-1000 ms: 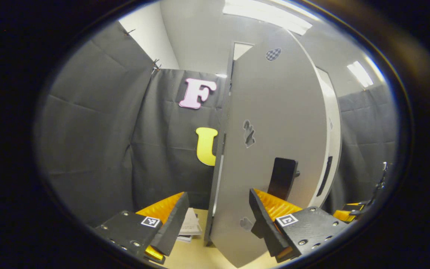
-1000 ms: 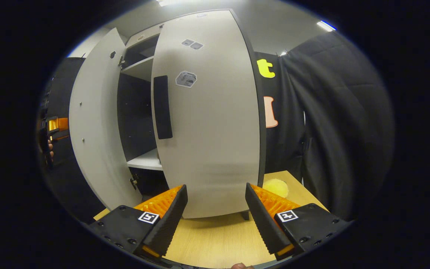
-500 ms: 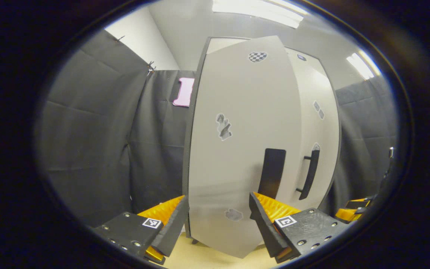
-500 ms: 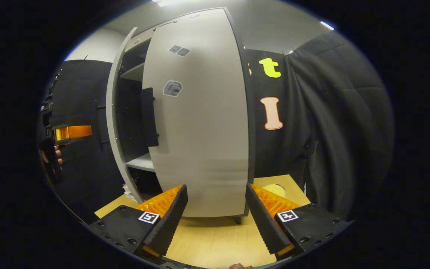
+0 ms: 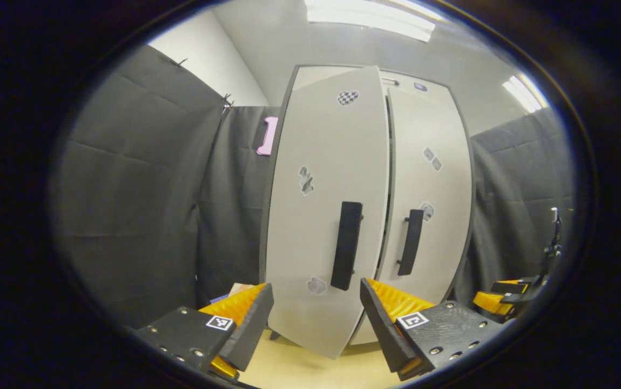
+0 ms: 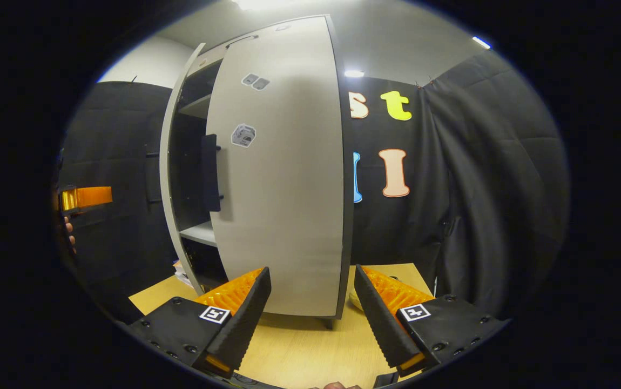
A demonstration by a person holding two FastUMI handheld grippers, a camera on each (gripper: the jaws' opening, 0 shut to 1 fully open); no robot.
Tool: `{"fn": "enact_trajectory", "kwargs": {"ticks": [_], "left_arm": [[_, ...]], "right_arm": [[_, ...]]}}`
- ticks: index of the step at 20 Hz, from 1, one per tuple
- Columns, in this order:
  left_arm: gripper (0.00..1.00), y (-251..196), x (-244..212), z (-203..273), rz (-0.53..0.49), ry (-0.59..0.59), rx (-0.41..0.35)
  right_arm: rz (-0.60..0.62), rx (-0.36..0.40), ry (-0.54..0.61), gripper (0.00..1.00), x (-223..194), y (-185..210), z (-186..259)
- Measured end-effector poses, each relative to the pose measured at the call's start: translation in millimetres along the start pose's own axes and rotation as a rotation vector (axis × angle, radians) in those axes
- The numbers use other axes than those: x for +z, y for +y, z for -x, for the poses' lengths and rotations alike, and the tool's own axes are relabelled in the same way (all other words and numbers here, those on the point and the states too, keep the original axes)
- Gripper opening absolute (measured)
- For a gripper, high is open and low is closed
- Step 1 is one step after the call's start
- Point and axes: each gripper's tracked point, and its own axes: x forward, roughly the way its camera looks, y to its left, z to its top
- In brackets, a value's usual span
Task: Grab one shoe with the right hand and put it into the shoe cabinet, grab the other shoe with the left hand and put it into the shoe cabinet; then close the right door with the right hand and the left door with the left hand.
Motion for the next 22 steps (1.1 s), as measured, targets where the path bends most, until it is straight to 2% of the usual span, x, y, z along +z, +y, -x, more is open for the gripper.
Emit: {"fn": "enact_trajectory", "kwargs": {"ticks": [1, 2, 3, 4, 7, 8, 9, 11, 12, 13, 14, 15, 16, 19, 20, 21, 22], "left_arm": [[1.00, -6.6, 4.7, 5.5, 0.016, -0.012, -0.042], [1.00, -11.0, 10.5, 10.2, 0.030, -0.030, -0.075], [0.86, -9.3, 15.1, 12.2, 0.034, -0.039, -0.082], [1.00, -3.2, 16.1, 17.6, 0.028, -0.036, -0.076], [1.00, 19.1, 18.6, 23.5, -0.026, -0.050, -0.032], [1.00, 26.5, 16.9, 26.7, -0.028, -0.058, -0.016], [1.00, 33.7, 11.3, 26.8, -0.024, -0.050, 0.002], [1.00, 49.7, -5.4, 30.0, 0.016, -0.017, 0.032], [1.00, 53.9, -11.1, 32.5, 0.047, -0.009, 0.032], [1.00, 55.9, -13.9, 34.2, 0.075, -0.005, 0.025], [1.00, 60.6, -18.1, 37.6, 0.094, -0.001, 0.023], [1.00, 67.4, -19.5, 39.7, 0.095, -0.003, 0.026], [0.93, 75.3, -19.9, 39.3, 0.087, -0.007, 0.035], [0.93, 80.8, -18.9, 39.0, 0.050, -0.019, 0.034], [0.93, 78.3, -16.5, 39.6, 0.043, -0.024, 0.029], [1.00, 76.9, -17.2, 39.9, 0.040, -0.023, 0.028], [1.00, 77.7, -18.0, 41.4, 0.039, -0.021, 0.029]], "right_arm": [[-0.011, 0.001, -0.014, 0.98, 8.2, 2.3, 2.6], [-0.018, -0.005, -0.030, 0.98, 17.8, 3.7, 5.2], [-0.016, -0.014, -0.033, 0.98, 22.9, 4.9, 8.7], [-0.009, -0.029, -0.028, 0.98, 26.2, 5.1, 12.0], [-0.018, -0.064, -0.033, 0.98, 34.1, 6.4, 24.1], [-0.024, -0.077, -0.038, 0.92, 35.4, 6.5, 26.9], [-0.029, -0.093, -0.040, 0.98, 34.8, 6.6, 29.5], [-0.043, -0.117, -0.050, 0.98, 34.5, 10.7, 33.2], [-0.052, -0.121, -0.056, 0.98, 34.3, 13.6, 34.2], [-0.060, -0.125, -0.057, 0.92, 33.4, 16.3, 35.5], [-0.065, -0.128, -0.054, 0.98, 32.2, 19.4, 36.1], [-0.064, -0.131, -0.059, 0.98, 33.6, 22.3, 38.3], [-0.060, -0.136, -0.063, 0.98, 33.8, 23.6, 40.7], [-0.043, -0.160, -0.074, 0.98, 34.3, 24.7, 48.4], [-0.044, -0.171, -0.075, 0.98, 34.0, 24.6, 49.5], [-0.050, -0.178, -0.071, 0.98, 33.6, 24.9, 52.0], [-0.056, -0.184, -0.072, 0.98, 33.8, 25.1, 55.0]]}}
